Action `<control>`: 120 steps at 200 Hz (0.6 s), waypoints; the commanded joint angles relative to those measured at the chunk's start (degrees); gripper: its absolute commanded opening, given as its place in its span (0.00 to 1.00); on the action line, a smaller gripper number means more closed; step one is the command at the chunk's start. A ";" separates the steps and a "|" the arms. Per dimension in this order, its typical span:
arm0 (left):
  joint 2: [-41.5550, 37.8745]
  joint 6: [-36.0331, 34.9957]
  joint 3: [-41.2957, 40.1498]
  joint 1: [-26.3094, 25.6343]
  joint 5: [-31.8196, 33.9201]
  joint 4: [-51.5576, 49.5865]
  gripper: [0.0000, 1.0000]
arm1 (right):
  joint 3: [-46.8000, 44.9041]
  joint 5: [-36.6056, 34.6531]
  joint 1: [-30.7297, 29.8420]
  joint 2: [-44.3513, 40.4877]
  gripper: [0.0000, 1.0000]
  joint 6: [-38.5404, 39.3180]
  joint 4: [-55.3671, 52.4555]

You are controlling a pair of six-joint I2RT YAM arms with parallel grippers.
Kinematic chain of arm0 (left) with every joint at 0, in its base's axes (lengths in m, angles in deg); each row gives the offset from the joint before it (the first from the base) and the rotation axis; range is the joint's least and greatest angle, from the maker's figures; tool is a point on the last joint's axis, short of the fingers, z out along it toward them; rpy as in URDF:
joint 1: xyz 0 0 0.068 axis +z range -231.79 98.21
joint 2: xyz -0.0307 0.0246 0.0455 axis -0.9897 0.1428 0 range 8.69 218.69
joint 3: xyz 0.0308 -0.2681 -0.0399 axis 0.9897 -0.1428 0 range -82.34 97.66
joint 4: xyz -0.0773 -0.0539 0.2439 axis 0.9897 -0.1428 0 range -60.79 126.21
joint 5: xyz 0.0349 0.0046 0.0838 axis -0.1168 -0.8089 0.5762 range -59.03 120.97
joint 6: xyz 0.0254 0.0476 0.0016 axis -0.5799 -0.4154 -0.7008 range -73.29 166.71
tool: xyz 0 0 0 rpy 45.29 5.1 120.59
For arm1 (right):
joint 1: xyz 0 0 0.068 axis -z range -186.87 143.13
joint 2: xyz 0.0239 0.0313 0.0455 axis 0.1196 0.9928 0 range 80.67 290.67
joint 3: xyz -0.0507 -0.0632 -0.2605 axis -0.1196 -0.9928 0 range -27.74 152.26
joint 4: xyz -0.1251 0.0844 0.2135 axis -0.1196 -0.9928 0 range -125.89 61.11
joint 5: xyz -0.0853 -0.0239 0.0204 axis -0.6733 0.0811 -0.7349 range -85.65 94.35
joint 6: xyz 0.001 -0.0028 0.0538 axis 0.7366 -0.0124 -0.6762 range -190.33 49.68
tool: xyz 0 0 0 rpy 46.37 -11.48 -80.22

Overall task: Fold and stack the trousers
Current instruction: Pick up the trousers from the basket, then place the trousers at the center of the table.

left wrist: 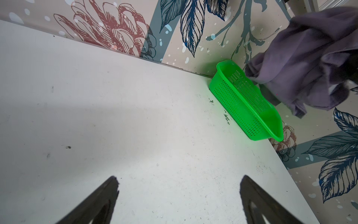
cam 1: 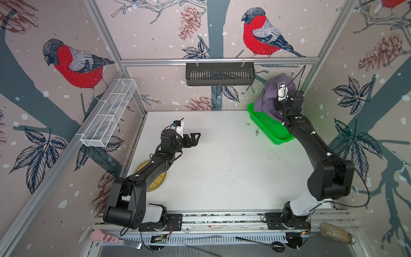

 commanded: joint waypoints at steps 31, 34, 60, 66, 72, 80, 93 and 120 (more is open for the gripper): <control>-5.18 -1.10 0.82 0.05 6.33 -4.35 0.98 | 6.51 -6.15 -17.63 -6.82 0.04 12.90 10.41; -5.67 -1.17 0.89 0.06 7.11 -4.81 0.98 | 6.68 -6.33 -18.66 -7.03 0.04 13.25 10.39; -10.19 -2.03 1.99 0.38 14.70 -10.26 0.97 | 7.05 -6.68 -24.58 -7.48 0.05 9.31 5.15; -11.08 -2.42 2.30 0.71 16.06 -11.79 0.98 | 6.63 -6.57 -25.47 -7.34 0.06 7.62 3.47; -11.93 -2.55 2.67 1.13 17.18 -13.36 0.98 | 5.68 -7.04 -26.36 -7.23 0.07 6.19 2.26; -12.86 -2.66 3.27 1.90 17.61 -15.29 0.98 | 3.86 -8.33 -27.53 -7.31 0.07 4.05 1.11; -14.01 -2.58 3.63 3.39 17.38 -17.51 0.97 | 0.65 -9.14 -28.41 -7.26 0.09 -0.87 -2.02; -15.92 -2.83 2.81 4.98 15.41 -19.19 0.98 | -9.30 -5.86 -29.14 -9.42 0.09 -15.25 -7.59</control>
